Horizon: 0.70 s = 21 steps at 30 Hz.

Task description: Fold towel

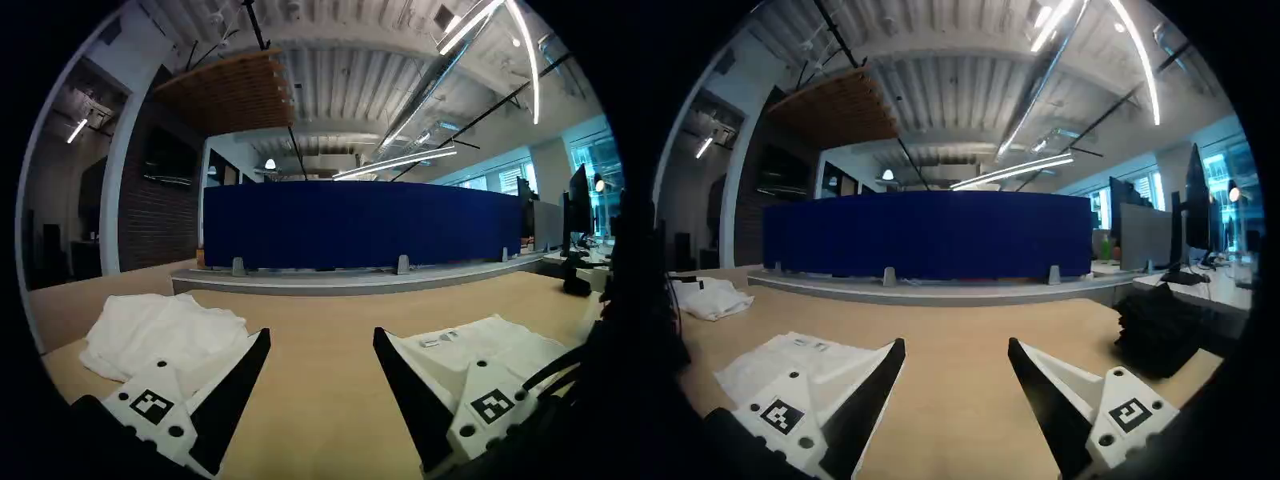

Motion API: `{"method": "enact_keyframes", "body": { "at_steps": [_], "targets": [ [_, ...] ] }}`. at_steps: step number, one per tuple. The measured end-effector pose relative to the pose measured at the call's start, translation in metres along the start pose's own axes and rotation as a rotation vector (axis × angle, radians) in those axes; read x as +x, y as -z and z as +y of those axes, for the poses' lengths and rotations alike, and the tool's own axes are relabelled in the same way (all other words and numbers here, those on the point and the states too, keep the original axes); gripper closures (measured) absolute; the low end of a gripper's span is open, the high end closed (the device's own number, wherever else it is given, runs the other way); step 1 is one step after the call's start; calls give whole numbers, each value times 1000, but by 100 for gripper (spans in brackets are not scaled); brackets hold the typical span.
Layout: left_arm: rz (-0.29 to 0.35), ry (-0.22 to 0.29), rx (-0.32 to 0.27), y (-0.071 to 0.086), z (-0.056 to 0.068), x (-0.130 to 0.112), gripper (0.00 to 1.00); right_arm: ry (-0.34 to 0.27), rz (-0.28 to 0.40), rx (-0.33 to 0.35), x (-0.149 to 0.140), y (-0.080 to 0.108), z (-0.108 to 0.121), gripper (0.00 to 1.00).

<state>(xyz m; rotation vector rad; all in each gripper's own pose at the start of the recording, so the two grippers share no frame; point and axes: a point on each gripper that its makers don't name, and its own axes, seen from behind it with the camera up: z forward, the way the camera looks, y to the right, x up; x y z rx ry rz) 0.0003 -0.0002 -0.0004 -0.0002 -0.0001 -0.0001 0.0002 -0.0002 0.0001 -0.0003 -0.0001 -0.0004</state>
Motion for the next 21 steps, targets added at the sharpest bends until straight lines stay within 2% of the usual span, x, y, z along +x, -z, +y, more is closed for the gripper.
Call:
{"method": "enact_keyframes", "body": {
  "at_steps": [8,11,14,17,21],
  "targets": [
    [-1,-2,-3,0,1,2,5,0,0,-4,1,0,0,0],
    [-4,-2,7,0,-3,2,4,1,-1,-1,2,-1,-1,0],
    [-20,-9,15,2,-1,-2,5,3,-19,3,2,0,-2,0],
    [-34,-18,-12,3,5,9,5,8,-23,4,16,1,-1,0],
    [-17,-4,-7,6,3,47,5,9,-8,-2,54,3,1,0]
  ]
}}
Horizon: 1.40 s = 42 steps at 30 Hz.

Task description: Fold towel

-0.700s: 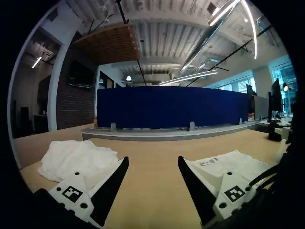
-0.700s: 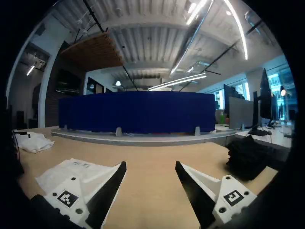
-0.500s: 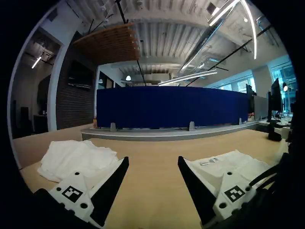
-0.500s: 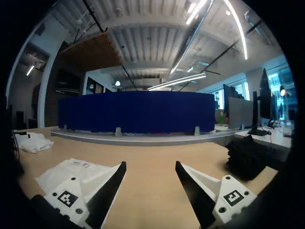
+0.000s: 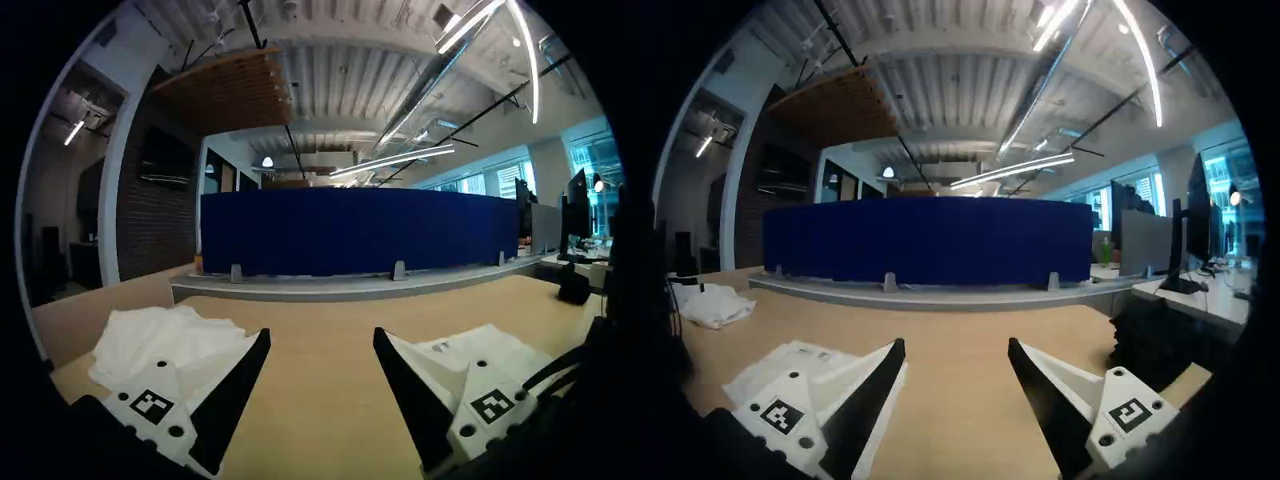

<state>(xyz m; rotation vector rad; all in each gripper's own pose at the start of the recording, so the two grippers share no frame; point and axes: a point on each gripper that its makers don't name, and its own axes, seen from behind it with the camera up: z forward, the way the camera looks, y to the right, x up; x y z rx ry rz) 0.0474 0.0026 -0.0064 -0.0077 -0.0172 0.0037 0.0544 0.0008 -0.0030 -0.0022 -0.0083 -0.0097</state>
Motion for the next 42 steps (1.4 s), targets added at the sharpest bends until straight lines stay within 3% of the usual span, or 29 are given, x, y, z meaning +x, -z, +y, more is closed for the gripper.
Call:
{"method": "enact_keyframes", "body": {
  "at_steps": [11,15,23,26,32,38,42],
  "targets": [
    [33,-20,-5,10,-2,135,5,6,27,-25,122,11,6,0],
    [52,-44,0,10,-1,163,5,-11,46,-35,151,16,11,0],
    [4,-43,-35,3,12,177,5,-7,12,-31,168,13,17,0],
    [-42,-47,-87,2,24,172,5,18,-31,13,164,12,9,0],
    [-154,-94,-219,5,49,155,5,106,-142,171,150,17,-22,0],
    [-272,-152,-379,19,76,135,5,195,-281,340,128,26,-52,0],
    [-307,-181,-420,24,82,126,5,219,-327,403,119,29,-62,0]
  ]
}}
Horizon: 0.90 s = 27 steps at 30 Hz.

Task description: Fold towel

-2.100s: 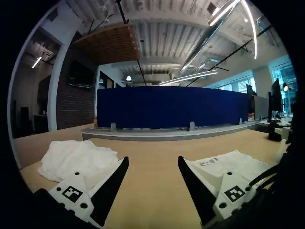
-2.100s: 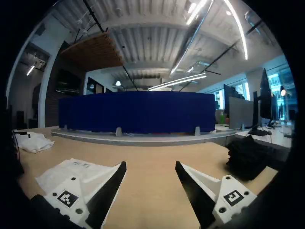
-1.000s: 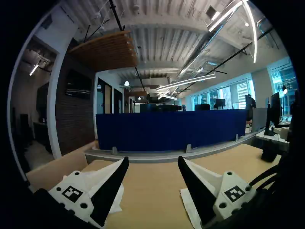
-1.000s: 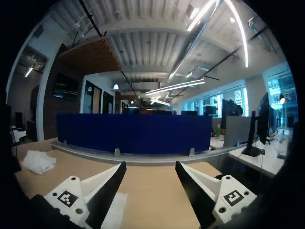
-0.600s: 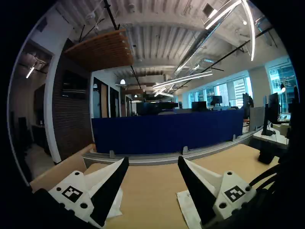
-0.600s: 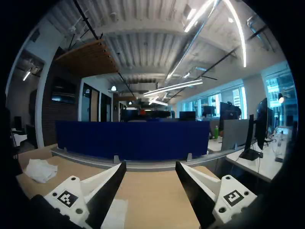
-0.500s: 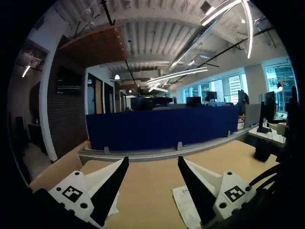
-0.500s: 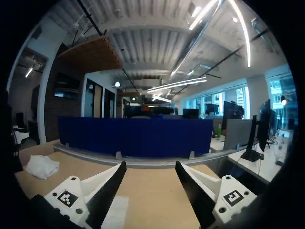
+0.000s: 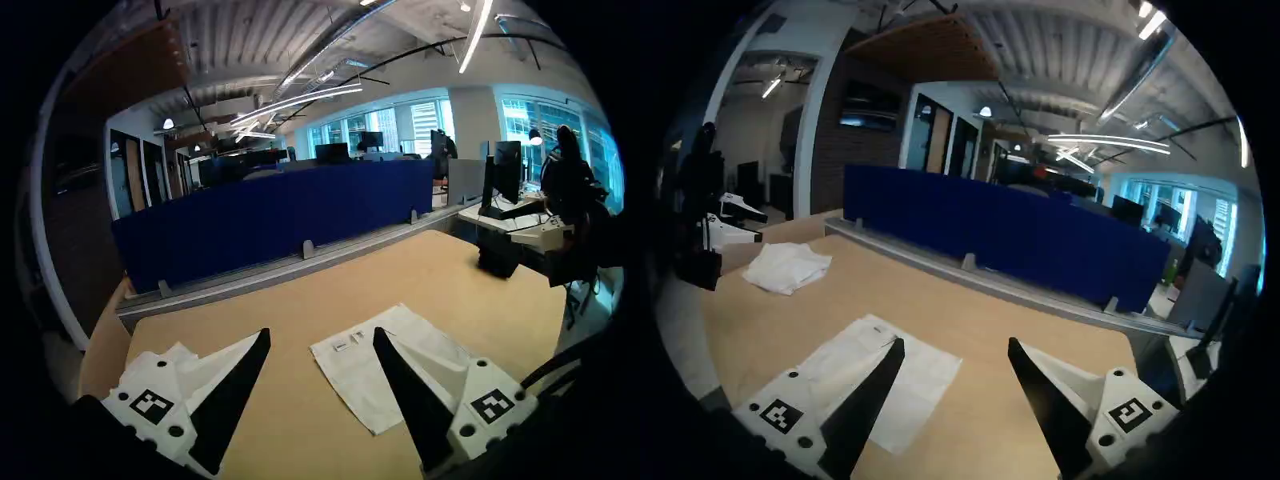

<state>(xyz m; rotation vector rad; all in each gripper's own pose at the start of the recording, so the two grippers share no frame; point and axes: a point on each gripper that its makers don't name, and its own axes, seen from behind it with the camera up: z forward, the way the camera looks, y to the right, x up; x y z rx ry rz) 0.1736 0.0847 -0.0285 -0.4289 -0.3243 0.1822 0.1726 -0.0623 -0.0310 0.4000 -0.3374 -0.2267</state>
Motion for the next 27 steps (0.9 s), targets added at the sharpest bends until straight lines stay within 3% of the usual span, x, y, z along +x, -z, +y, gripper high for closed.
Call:
{"method": "enact_keyframes", "body": {
  "at_steps": [9,14,20,27],
  "targets": [
    [-98,-54,-67,-12,21,-45,4,29,-101,74,-37,-14,-21,0],
    [-165,-54,-102,-19,31,-83,4,58,-175,115,-70,-21,-34,0],
    [-275,-54,-178,-24,51,-131,4,72,-302,175,-119,-21,-50,0],
    [-357,-57,-263,-27,68,-161,4,88,-374,225,-149,-17,-63,0]
  ]
}}
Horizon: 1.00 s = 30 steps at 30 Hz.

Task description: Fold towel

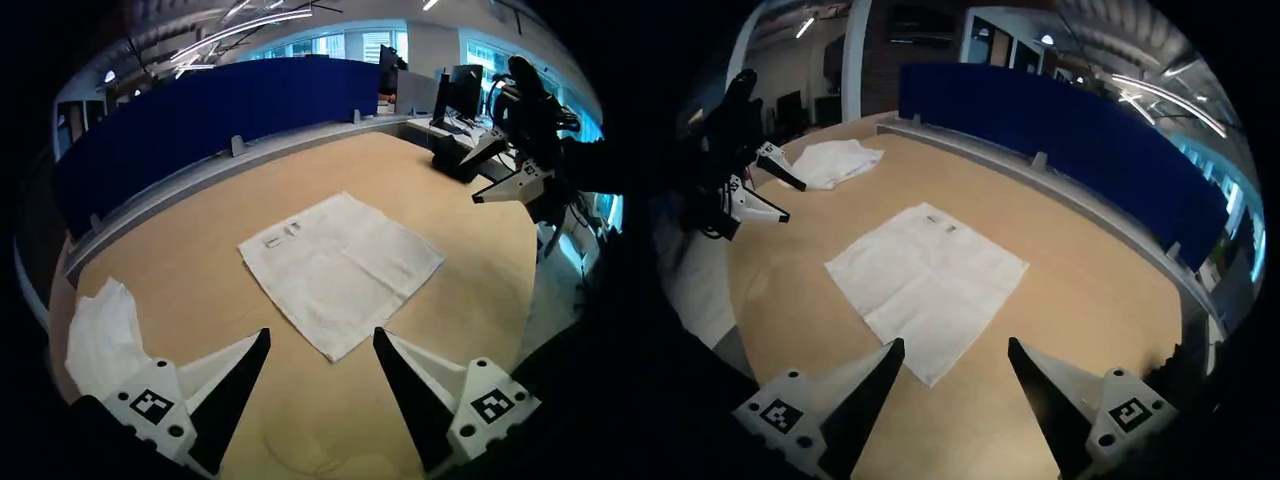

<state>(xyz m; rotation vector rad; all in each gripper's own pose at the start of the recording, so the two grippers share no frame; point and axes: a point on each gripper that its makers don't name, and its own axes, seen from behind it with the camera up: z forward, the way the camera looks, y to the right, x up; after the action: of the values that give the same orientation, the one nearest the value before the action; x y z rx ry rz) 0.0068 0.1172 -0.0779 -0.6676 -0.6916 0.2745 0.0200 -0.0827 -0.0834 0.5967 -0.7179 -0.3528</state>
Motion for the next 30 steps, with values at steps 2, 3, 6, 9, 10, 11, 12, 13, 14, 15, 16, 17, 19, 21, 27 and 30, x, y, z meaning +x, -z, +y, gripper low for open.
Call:
{"method": "enact_keyframes", "body": {
  "at_steps": [2,3,6,9,10,11,12,13,14,15,16,17,19,21,27,30],
  "targets": [
    [-15,-3,-17,-5,3,-5,4,0,-5,5,-4,-3,-2,0],
    [-24,-5,-22,-9,5,-8,4,-2,-10,9,-7,-5,-3,0],
    [-46,-10,-32,-21,7,-19,4,-9,-24,17,-18,-14,-6,0],
    [-68,-14,-39,-36,10,-31,5,-12,-36,20,-30,-26,-7,0],
    [-75,-14,-42,-40,11,-34,5,-12,-41,21,-35,-30,-7,0],
    [-82,-15,-44,-45,11,-38,5,-11,-45,21,-39,-34,-8,0],
    [-88,-15,-47,-51,12,-42,5,-7,-48,24,-44,-39,-9,0],
    [-94,-16,-49,-55,12,-46,5,-3,-51,27,-49,-43,-10,0],
    [-100,-16,-51,-60,13,-50,5,1,-54,30,-53,-47,-11,0],
    [-105,-17,-52,-65,13,-53,5,5,-57,33,-58,-52,-13,0],
    [-110,-17,-53,-69,13,-56,5,7,-61,37,-62,-56,-14,0],
    [-115,-18,-55,-73,12,-60,5,10,-64,40,-66,-61,-16,0],
    [-124,-13,-58,-81,12,-66,5,7,-72,48,-73,-69,-19,0],
    [-133,-7,-61,-88,11,-71,5,-1,-80,56,-80,-77,-22,0],
    [-149,11,-73,-100,13,-83,5,-32,-84,73,-90,-92,-27,0],
    [-150,15,-75,-103,15,-86,6,-36,-82,74,-93,-96,-28,1]
  ]
}}
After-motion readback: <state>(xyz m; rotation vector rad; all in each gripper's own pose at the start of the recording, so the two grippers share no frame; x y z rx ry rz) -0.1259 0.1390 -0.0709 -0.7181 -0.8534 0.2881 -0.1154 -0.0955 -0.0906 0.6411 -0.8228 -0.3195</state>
